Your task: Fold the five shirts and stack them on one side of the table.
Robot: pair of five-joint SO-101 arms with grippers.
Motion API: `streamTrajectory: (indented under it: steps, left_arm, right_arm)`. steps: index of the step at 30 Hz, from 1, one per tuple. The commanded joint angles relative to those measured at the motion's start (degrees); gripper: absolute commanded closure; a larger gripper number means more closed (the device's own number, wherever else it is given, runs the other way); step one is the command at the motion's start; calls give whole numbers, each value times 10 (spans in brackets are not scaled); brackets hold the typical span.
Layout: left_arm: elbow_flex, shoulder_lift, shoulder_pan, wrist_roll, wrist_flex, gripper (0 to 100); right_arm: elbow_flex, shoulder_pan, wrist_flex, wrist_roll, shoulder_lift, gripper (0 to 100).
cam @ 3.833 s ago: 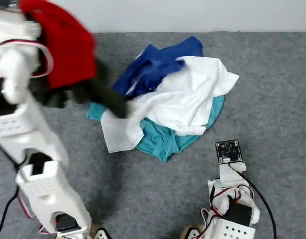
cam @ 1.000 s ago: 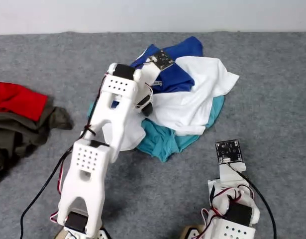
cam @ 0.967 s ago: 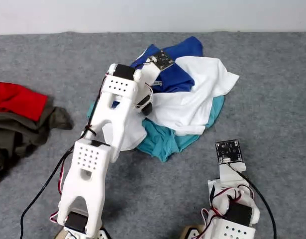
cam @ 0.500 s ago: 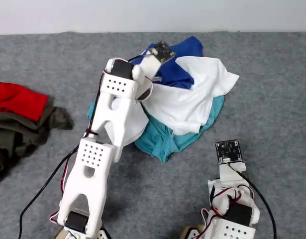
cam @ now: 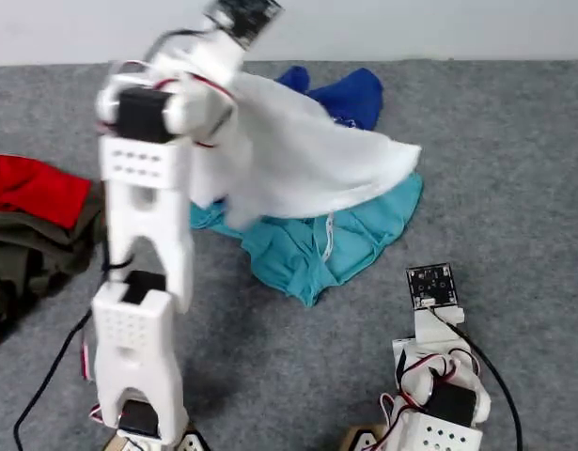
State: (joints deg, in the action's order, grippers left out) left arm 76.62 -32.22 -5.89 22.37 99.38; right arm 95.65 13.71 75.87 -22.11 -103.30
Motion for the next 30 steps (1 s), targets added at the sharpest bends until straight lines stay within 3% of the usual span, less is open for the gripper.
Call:
streamTrajectory:
  steps: [1, 10, 20, 28, 30]
  left_arm:
    - [29, 93, 50, -5, 11, 988]
    - [29, 201, 231, -5, 11, 987]
    - [28, 216, 413, -3, 11, 987]
    - [-21, 193, 445, -2, 11, 981]
    - [-33, 197, 450, -2, 11, 934]
  right_arm:
    - [8, -3, -8, 5, -6, 990]
    - [8, -3, -8, 5, -6, 990]
    - [8, -3, -8, 5, -6, 990]
    - [8, -3, -8, 5, -6, 990]
    - [8, -3, -8, 5, -6, 990]
